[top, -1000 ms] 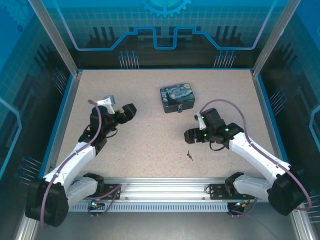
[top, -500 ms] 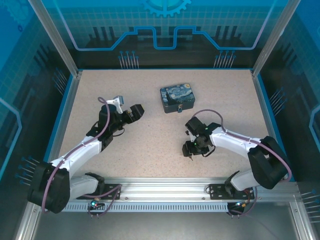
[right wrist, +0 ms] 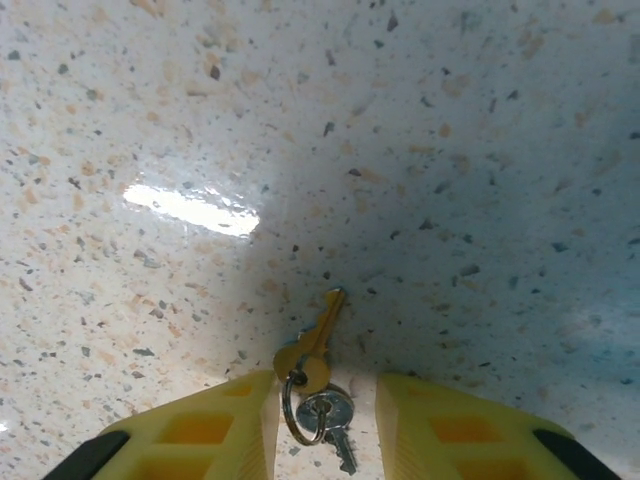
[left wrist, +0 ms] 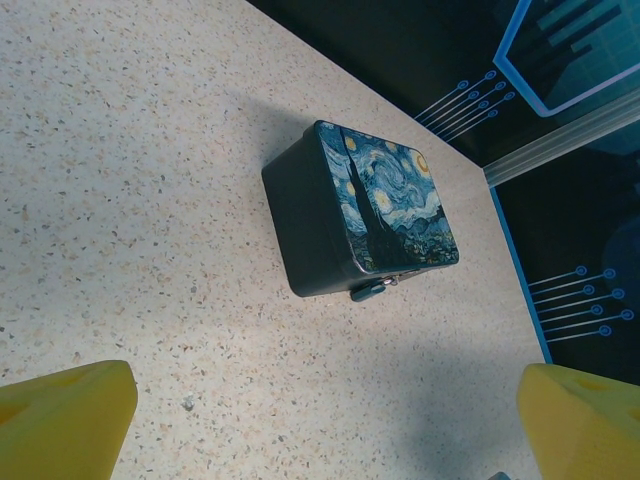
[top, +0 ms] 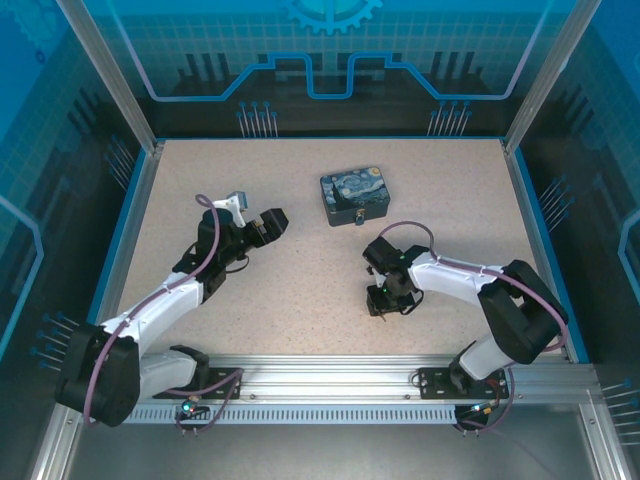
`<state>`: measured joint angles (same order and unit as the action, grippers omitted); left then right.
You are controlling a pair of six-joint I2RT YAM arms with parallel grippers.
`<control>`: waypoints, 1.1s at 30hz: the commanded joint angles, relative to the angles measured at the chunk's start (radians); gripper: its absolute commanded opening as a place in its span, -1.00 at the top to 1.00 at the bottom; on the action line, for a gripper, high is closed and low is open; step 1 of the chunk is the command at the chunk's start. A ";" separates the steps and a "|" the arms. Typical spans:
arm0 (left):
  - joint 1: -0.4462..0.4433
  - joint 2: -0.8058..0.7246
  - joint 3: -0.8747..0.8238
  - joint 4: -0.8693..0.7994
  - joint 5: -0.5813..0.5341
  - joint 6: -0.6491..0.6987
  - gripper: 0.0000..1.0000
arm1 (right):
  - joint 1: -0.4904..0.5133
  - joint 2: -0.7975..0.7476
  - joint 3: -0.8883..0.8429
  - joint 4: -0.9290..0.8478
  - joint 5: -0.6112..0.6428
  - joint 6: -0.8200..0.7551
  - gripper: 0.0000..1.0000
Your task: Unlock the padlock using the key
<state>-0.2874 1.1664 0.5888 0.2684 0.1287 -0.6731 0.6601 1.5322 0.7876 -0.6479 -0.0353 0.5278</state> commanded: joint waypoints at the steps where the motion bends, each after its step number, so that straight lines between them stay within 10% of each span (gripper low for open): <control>1: -0.009 0.012 0.028 0.022 0.003 -0.007 -0.98 | 0.016 0.029 0.006 0.048 -0.006 0.006 0.42; 12: -0.009 0.027 0.040 0.014 0.015 0.004 -0.98 | 0.016 -0.017 -0.027 0.091 0.029 -0.001 0.99; 33: -0.079 0.046 0.065 -0.030 0.143 -0.016 -0.97 | -0.105 -0.175 -0.150 0.209 -0.110 -0.063 1.00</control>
<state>-0.3450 1.1965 0.6243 0.2489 0.2111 -0.6758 0.5762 1.3739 0.6571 -0.4751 -0.0914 0.4774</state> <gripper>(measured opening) 0.988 0.049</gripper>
